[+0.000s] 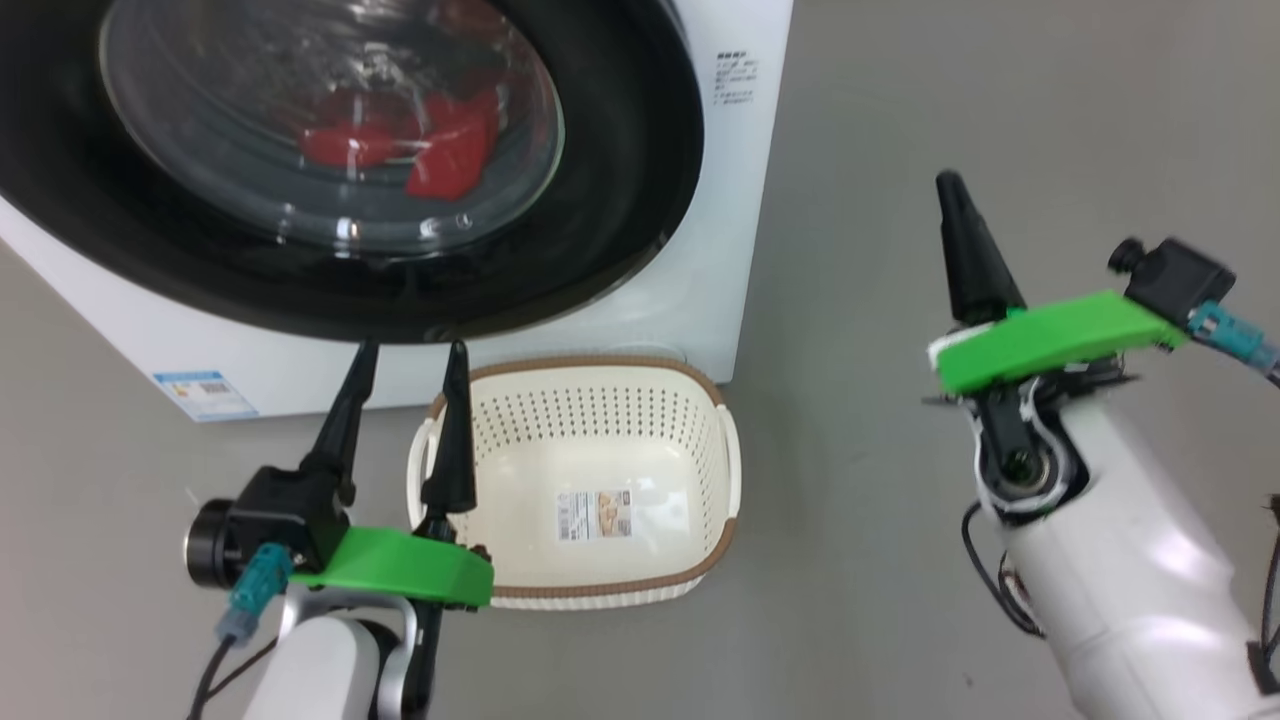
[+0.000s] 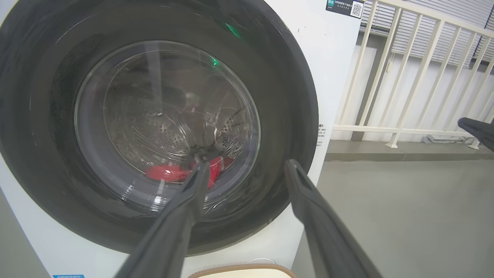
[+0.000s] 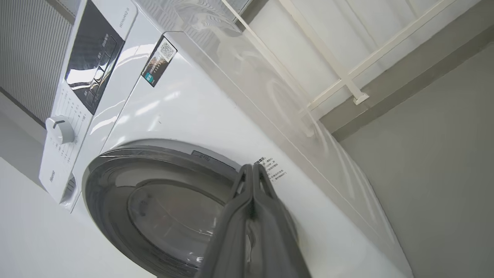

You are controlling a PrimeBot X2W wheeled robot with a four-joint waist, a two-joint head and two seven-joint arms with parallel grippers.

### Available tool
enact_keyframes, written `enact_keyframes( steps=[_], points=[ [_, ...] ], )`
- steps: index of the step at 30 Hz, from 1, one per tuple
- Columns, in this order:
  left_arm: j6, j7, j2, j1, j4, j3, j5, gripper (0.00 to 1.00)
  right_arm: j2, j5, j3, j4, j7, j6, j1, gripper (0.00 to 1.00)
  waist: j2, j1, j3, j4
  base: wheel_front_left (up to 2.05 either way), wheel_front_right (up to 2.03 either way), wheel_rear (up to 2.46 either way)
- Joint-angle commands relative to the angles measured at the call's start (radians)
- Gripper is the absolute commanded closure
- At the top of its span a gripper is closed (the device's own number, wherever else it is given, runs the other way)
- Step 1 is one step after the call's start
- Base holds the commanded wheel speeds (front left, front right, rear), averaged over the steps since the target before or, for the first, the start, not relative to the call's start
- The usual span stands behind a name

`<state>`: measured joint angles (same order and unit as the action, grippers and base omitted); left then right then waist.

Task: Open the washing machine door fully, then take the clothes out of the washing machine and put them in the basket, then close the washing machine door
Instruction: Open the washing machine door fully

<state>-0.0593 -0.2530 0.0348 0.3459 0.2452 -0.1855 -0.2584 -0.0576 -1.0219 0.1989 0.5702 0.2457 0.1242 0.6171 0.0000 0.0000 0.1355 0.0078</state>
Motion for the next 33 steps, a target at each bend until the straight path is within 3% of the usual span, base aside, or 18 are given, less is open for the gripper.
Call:
enact_keyframes(
  steps=[1,7,25,33],
  points=[
    [0.01,-0.009,0.015,0.039,-0.038,0.025,-0.005,0.0,0.007,-0.059,0.014,-0.021,-0.014,0.007,0.044,1.0,0.0,0.0,0.036,0.017,0.0,0.0,0.0],
    [0.015,-0.009,0.015,0.049,-0.073,0.031,-0.002,0.0,0.007,-0.297,-0.022,-0.034,-0.125,0.007,0.124,1.0,0.0,0.0,0.095,0.03,0.0,0.0,0.0],
    [0.018,-0.009,0.015,0.088,-0.134,0.02,-0.011,0.0,-0.033,-0.531,-0.093,-0.015,-0.413,0.007,0.327,1.0,0.0,0.0,0.238,0.075,0.0,0.0,0.0],
    [0.017,-0.009,0.015,0.117,-0.151,-0.002,-0.025,0.0,-0.049,-0.576,-0.1,0.024,-0.501,0.007,0.41,1.0,0.0,0.0,0.299,0.097,0.0,0.0,0.0]
  ],
)
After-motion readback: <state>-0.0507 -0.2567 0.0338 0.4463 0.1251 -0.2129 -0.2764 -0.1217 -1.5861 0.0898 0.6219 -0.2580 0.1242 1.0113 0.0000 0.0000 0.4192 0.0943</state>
